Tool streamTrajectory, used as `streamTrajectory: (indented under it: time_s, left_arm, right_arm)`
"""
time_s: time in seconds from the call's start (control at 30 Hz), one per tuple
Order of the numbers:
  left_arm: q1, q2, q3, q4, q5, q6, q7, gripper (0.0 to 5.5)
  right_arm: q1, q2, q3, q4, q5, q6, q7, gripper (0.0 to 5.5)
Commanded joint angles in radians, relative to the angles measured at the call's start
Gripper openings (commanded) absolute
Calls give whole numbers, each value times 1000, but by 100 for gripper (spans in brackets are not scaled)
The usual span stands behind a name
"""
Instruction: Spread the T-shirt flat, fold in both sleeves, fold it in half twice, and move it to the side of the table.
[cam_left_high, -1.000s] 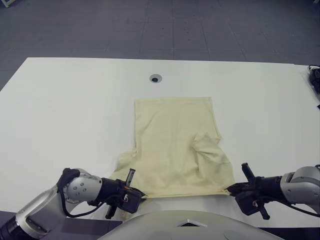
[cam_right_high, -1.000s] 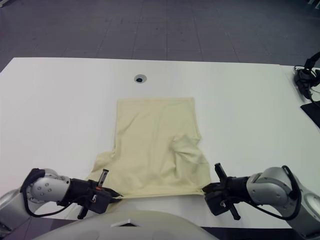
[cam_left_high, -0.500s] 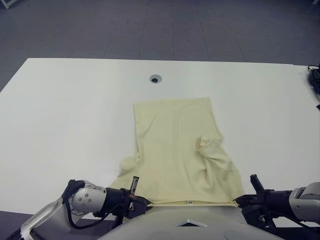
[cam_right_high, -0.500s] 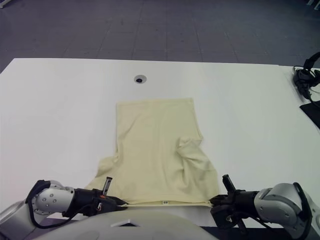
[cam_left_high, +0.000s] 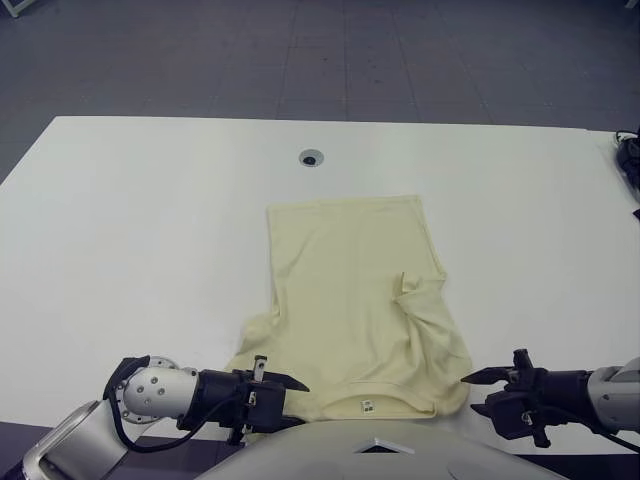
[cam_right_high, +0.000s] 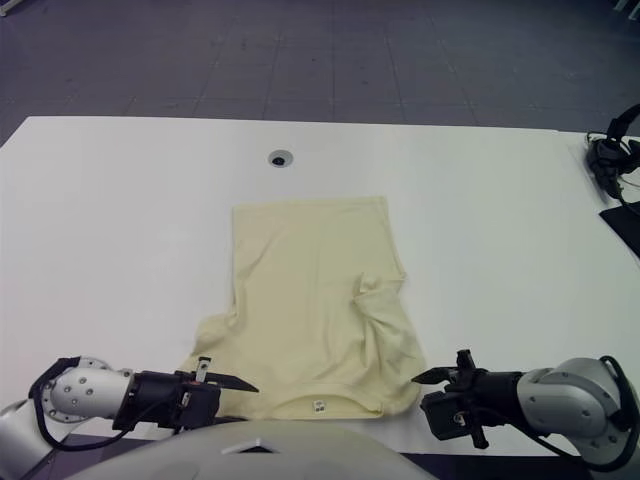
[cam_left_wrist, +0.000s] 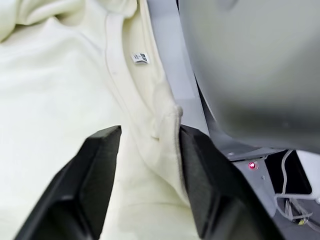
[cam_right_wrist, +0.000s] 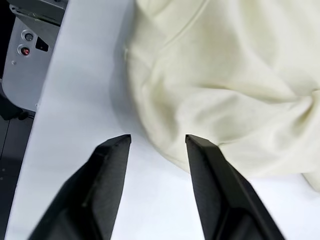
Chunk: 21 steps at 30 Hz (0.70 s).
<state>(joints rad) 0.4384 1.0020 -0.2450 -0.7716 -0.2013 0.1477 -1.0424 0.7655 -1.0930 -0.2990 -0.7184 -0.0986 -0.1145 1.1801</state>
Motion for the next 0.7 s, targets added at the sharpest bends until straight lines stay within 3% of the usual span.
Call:
streamTrajectory:
  time_s: [0.03,0.2,0.47,0.57,0.7]
  left_arm:
    - [-12,-22,86,-35,-145,-9,-13,292]
    - [-152,-151,103,54,-184,21,98,379]
    - [-421,-438,-14,373,29,125,404,518]
    - [-483,-505,-65,492,106,115,454,540]
    - [-543,-560,-119,647,198,77,485,540]
  right_arm:
    - [-68,12,-85,15,126,31,18,280]
    - [-265,38,-65,105,189,95,-68,364]
    - [-440,100,166,262,54,96,-181,496]
    - [-461,112,247,309,-9,73,-199,538]
    - [-486,122,323,372,-76,51,-223,538]
